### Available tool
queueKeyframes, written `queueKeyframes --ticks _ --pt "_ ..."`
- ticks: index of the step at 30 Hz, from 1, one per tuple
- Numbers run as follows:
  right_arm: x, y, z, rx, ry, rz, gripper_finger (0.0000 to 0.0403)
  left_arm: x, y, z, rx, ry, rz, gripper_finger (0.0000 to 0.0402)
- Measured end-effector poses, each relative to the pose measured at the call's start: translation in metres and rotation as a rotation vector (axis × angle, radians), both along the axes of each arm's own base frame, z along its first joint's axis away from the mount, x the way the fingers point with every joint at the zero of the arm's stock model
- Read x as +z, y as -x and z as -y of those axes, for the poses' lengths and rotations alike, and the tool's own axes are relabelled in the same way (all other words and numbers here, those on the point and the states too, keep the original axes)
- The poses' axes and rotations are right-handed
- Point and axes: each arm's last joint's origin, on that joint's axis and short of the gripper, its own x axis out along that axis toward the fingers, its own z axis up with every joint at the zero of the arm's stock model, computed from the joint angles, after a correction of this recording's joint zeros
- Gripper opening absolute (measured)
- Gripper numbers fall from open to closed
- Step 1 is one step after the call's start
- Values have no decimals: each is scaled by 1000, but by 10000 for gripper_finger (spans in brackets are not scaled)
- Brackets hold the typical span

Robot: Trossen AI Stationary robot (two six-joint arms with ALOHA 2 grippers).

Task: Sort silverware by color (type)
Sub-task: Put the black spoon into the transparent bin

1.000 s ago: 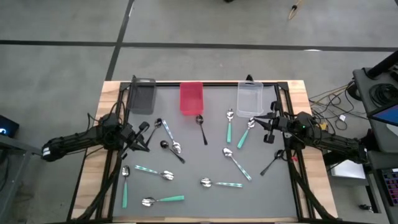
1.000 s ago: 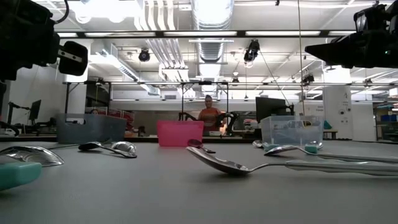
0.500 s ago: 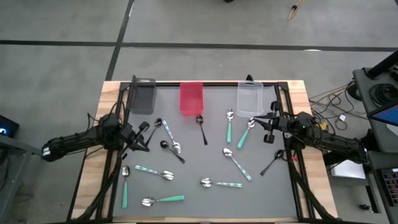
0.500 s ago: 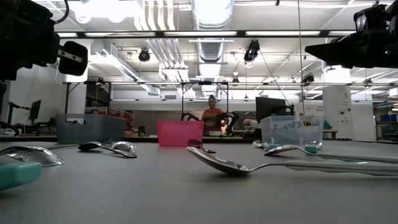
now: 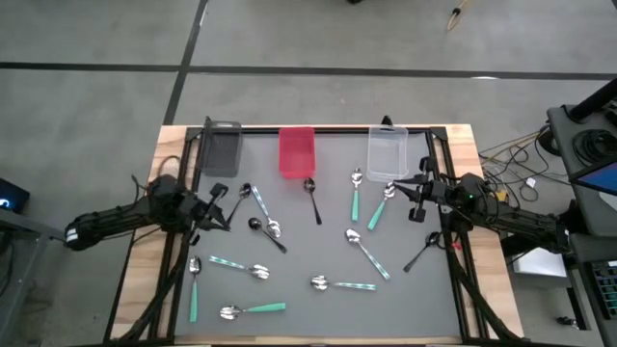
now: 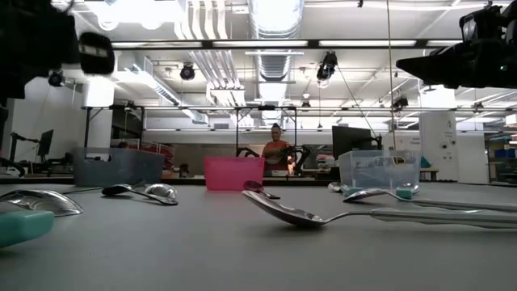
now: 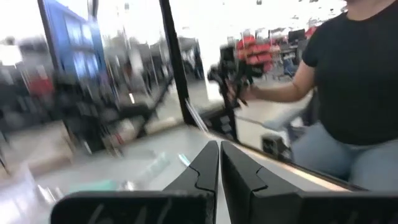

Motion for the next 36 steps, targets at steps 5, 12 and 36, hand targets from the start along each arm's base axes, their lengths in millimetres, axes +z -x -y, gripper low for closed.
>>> queueKeyframes --ticks 5,12,36 --pt "1 0 -1 92 -499 84 38 20 6 2 6 -93 242 0" --pt "4 -3 2 45 -561 114 38 37 15 3 77 -124 460 0" --pt "70 -48 21 -205 -904 -315 38 70 21 -5 251 493 374 0"
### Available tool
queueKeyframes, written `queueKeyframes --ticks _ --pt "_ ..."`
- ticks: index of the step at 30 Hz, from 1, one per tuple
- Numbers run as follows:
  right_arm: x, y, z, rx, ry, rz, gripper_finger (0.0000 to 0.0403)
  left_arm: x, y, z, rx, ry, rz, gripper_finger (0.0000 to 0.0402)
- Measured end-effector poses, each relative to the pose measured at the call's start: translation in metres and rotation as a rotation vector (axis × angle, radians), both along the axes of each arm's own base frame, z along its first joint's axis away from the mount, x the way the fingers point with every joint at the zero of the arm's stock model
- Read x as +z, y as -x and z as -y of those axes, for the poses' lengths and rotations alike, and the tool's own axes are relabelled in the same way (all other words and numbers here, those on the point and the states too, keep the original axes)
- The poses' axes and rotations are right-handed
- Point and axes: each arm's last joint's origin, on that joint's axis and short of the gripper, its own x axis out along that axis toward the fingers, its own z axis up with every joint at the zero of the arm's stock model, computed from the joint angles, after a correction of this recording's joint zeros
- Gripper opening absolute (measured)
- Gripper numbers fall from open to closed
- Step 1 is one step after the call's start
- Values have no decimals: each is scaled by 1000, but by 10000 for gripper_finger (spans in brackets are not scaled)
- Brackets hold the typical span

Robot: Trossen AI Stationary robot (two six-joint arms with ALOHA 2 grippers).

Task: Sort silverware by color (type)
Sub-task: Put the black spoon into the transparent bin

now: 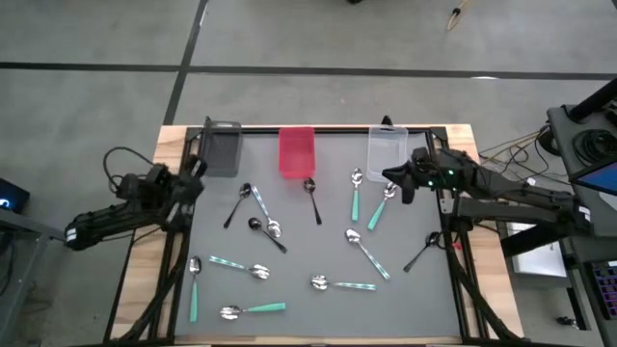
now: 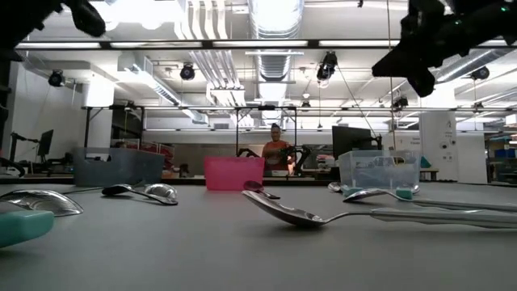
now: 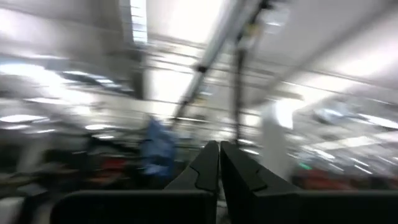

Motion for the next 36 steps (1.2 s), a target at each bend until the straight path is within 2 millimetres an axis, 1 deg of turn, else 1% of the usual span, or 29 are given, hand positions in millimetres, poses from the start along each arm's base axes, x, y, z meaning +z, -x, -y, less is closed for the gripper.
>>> queueKeyframes --ticks 2,5,10,14,21,25,30,32,36 --pt "6 -3 2 -23 -45 -47 38 -3 -3 -4 88 65 -26 0" --pt "11 -9 4 -67 -146 -131 38 -8 -6 -7 141 114 -86 0" --pt "19 -16 6 -157 -329 -280 38 -10 -8 -9 257 69 -109 0" --pt "22 -23 9 -204 -411 -367 38 -10 -9 -11 362 29 -114 0" --pt "31 -41 15 -238 -460 -393 38 -9 -14 -13 393 -13 -115 0" --pt "36 -55 20 -240 -463 -401 38 -7 -18 -14 404 -30 -113 0" --pt "42 -77 27 -214 -492 -423 38 11 -27 -16 383 -88 -144 0" --pt "41 -86 30 -210 -509 -458 38 17 -33 -17 388 -112 -203 0" --pt "37 -98 33 -214 -566 -565 38 22 -42 -20 395 -145 -436 0"
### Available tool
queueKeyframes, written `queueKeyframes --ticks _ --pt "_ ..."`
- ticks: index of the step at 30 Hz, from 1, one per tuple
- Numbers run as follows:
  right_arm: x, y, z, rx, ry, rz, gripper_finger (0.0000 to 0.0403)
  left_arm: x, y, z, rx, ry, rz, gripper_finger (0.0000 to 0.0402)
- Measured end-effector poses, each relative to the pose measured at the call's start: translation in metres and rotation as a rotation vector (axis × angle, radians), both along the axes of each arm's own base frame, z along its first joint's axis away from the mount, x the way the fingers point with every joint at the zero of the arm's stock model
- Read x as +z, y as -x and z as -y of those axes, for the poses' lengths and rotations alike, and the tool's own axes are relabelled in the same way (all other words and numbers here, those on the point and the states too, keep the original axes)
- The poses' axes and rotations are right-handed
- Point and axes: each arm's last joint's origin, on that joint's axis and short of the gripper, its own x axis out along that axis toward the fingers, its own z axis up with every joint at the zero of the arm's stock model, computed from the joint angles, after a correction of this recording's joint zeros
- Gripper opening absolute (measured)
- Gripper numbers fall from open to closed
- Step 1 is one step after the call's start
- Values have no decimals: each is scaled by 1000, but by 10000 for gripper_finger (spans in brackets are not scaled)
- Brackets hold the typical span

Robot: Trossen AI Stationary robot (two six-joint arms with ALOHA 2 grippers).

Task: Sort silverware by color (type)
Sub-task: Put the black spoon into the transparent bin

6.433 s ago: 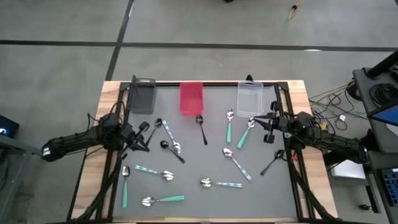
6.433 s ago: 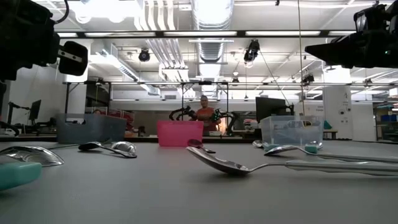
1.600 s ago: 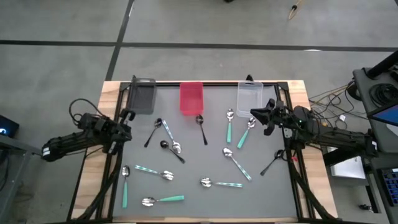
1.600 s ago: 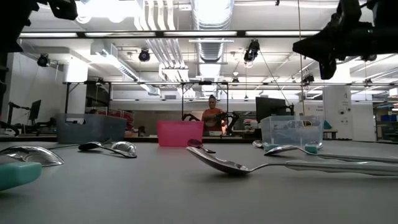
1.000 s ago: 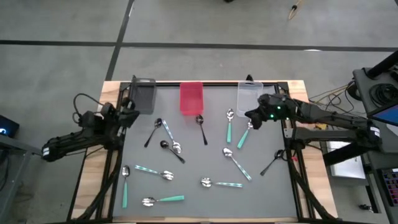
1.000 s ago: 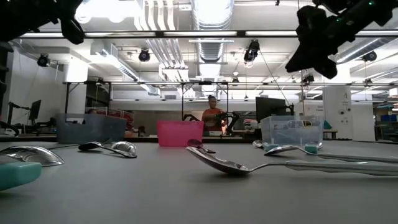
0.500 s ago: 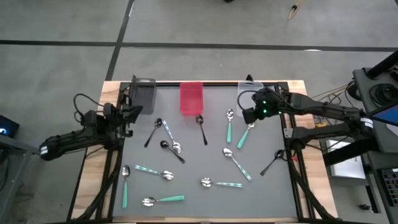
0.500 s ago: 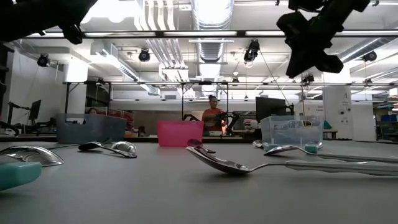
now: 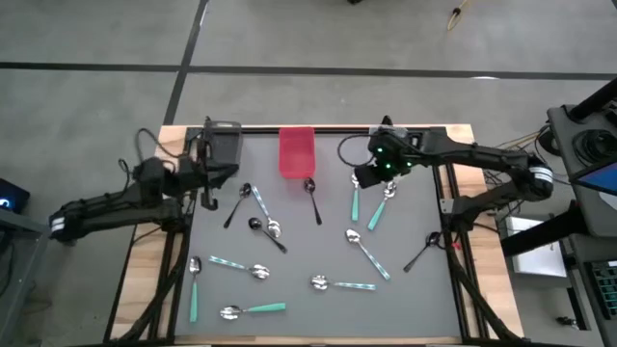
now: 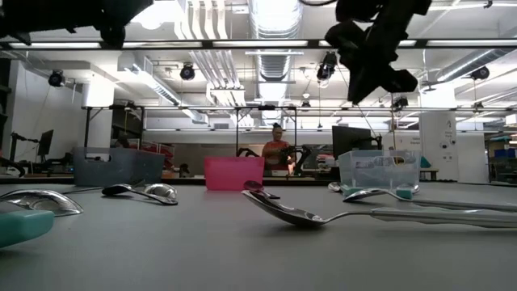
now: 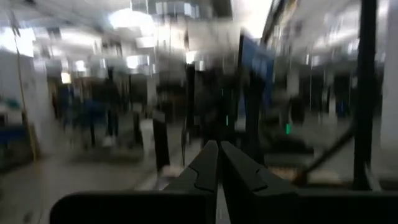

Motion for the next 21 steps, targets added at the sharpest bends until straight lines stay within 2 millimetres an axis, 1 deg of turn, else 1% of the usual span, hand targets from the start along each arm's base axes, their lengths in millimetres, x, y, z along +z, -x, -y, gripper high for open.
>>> queueKeyframes --ticks 2,3,7,9,12,14,19,21 --pt "-4 -5 -1 -10 -36 -68 38 -1 -3 -1 3 17 -104 0" --pt "-6 -7 -3 -9 -47 -93 38 1 -3 -1 4 22 -127 0" --pt "-16 -16 -8 24 -90 -166 38 7 -2 -1 5 42 -155 0" --pt "-23 -21 -14 78 -125 -180 38 5 -2 -1 5 54 -175 0" --pt "-34 -26 -27 229 -186 -194 38 1 -3 -1 5 63 -200 0" --pt "-41 -29 -38 313 -193 -210 38 -1 -3 -1 5 65 -205 0" --pt "-52 -30 -66 429 -188 -258 38 -1 -3 -1 6 66 -205 0" --pt "-55 -29 -74 454 -188 -270 38 -1 -3 -1 6 66 -205 0"
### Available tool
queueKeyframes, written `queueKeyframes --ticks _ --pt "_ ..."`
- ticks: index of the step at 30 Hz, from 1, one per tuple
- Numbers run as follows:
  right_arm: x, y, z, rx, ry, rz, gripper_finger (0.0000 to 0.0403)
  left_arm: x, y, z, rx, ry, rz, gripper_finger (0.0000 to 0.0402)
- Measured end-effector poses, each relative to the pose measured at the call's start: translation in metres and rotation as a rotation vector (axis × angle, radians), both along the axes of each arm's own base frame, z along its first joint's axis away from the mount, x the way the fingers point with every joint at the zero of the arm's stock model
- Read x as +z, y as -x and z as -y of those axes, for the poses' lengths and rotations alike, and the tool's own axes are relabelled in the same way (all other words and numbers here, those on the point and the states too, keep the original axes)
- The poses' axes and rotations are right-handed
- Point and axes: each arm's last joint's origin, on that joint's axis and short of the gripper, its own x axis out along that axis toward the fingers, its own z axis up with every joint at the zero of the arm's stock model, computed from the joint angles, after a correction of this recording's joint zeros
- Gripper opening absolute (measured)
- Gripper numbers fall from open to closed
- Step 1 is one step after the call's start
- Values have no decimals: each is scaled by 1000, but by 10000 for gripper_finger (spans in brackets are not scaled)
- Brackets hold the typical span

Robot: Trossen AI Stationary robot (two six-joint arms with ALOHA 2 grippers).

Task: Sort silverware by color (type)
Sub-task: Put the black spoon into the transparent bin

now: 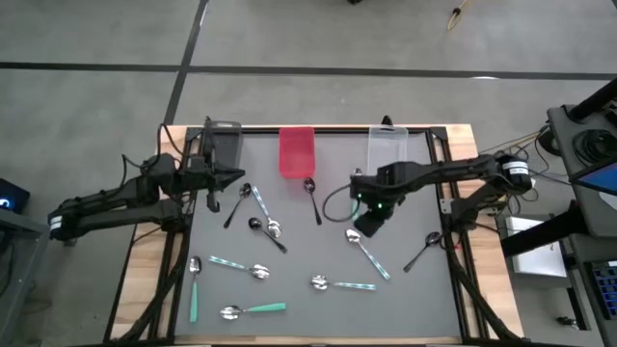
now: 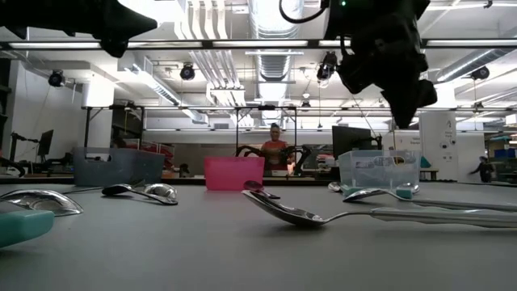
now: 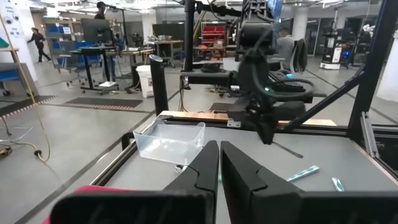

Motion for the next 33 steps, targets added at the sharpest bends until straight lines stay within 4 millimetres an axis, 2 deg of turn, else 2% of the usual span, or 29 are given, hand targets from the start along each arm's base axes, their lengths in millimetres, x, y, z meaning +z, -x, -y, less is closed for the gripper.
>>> queueKeyframes --ticks 7,15,24,33 --pt "-5 -1 -13 46 4 14 38 0 0 0 0 14 3 0" --pt "-7 -12 -12 39 10 103 38 0 0 0 0 17 3 0" --pt "-19 -62 3 -130 -10 368 38 0 -1 0 1 13 3 0" --pt "-30 -106 11 -189 80 309 38 -2 -4 -1 1 2 -16 0"
